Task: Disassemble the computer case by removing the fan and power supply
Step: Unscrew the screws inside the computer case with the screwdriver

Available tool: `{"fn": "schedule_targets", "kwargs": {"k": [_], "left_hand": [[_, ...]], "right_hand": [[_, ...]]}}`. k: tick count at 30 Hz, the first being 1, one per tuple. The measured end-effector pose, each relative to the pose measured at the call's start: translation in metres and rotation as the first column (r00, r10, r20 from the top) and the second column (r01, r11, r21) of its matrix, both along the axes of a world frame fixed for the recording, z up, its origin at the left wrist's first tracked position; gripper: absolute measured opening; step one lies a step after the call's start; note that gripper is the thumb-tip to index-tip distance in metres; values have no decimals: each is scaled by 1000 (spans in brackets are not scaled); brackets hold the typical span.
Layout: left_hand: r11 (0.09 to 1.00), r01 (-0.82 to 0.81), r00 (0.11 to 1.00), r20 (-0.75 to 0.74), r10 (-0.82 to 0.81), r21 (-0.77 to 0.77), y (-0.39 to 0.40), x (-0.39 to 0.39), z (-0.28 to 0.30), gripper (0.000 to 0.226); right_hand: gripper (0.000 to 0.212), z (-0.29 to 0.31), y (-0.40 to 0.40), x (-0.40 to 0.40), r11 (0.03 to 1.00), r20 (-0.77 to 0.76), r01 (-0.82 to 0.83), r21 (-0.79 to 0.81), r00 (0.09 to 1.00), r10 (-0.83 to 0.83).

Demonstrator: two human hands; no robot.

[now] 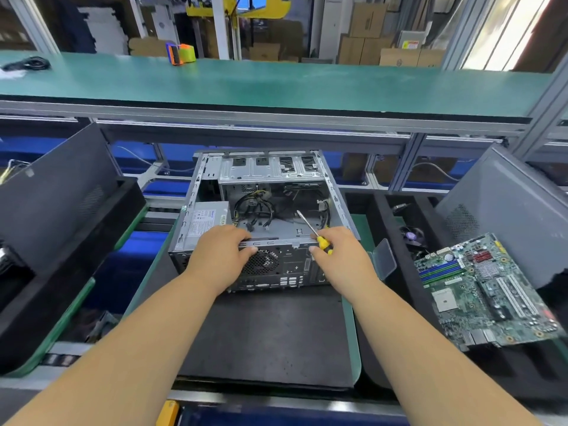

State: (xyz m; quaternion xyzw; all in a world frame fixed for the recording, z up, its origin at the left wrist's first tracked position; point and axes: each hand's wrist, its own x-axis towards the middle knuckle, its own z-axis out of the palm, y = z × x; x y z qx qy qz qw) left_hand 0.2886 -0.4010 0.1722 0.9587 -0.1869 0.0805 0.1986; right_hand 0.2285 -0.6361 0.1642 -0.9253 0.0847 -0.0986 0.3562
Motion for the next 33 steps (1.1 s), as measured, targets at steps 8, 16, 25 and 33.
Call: {"fn": "schedule_targets", "kwargs": {"k": [8,16,25,33], "left_hand": [[1000,28,998,-59,-29,-8,2,-6,-5,43],[995,-93,993,-70,90,-33,-11,-6,-5,32],[994,-101,988,-113,104,32,-16,-3,-1,32],[995,-78,993,-80,84,69,-37,-11,2,33]], "right_hand": [[17,2,-33,-2,992,23,68,-104,998,-66],[14,9,-48,5,993,-1,48,-111,999,-48],[22,19,-63,17,995,-61,38,-93,997,-44],[20,10,-66,4,995,0,87,-38,996,-87]]}}
